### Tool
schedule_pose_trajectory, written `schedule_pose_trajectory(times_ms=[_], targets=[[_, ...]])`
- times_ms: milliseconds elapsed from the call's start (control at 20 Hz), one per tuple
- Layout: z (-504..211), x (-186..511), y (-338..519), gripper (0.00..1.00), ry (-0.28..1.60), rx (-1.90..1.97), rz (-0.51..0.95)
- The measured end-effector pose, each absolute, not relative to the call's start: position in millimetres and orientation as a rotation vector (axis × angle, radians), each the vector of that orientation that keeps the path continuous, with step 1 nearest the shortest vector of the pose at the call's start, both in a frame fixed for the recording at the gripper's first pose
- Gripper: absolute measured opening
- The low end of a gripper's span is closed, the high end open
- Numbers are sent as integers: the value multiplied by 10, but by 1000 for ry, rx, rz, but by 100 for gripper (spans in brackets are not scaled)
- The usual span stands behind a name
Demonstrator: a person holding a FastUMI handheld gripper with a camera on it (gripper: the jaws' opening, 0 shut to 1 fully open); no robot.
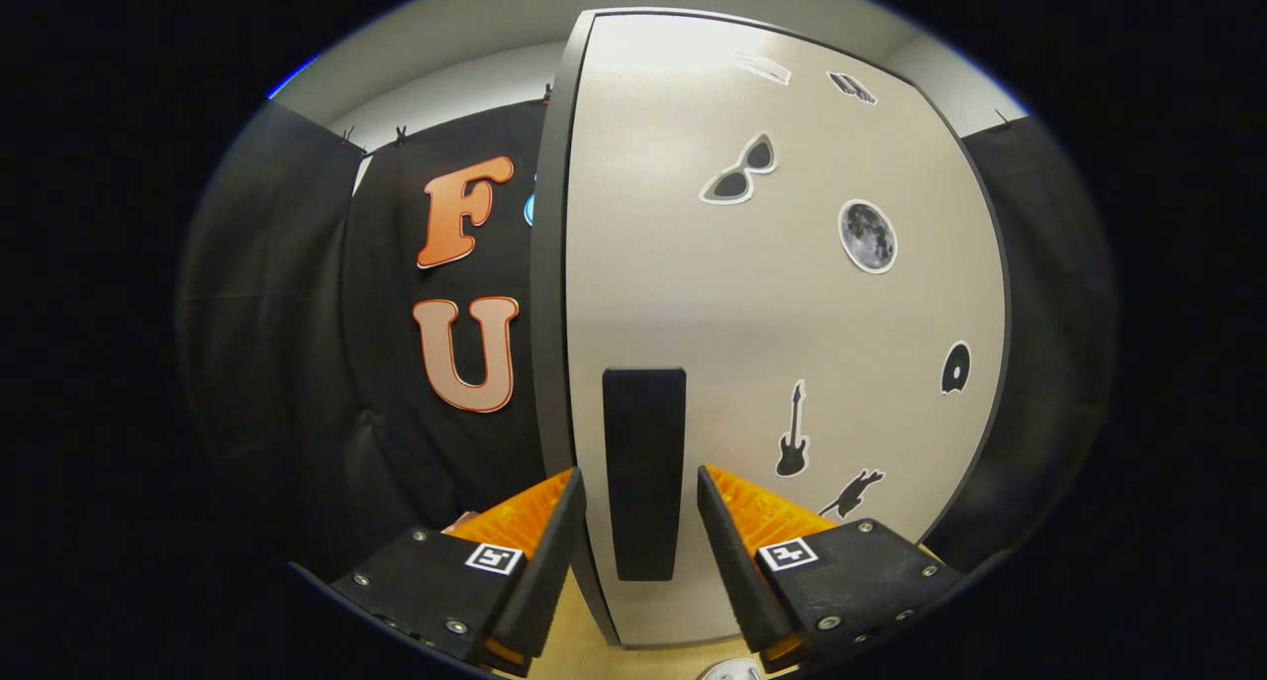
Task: Open the shoe cabinet door, grab the shoes and put them into the shoe cabinet, then close the shoe cabinet door.
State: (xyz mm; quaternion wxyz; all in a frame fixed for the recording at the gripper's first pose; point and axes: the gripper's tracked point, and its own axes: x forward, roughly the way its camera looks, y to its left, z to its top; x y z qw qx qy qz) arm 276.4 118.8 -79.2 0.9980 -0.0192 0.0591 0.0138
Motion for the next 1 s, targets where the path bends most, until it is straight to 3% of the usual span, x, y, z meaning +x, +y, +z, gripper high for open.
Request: schedule_pose_trajectory(times_ms=[300, 600, 1000], targets=[[-819, 2794, 1148, 39, 130, -23, 47], [-793, 2656, 1145, 33, 152, -26, 69], [-708, 1684, 679, 32, 123, -6, 78]])
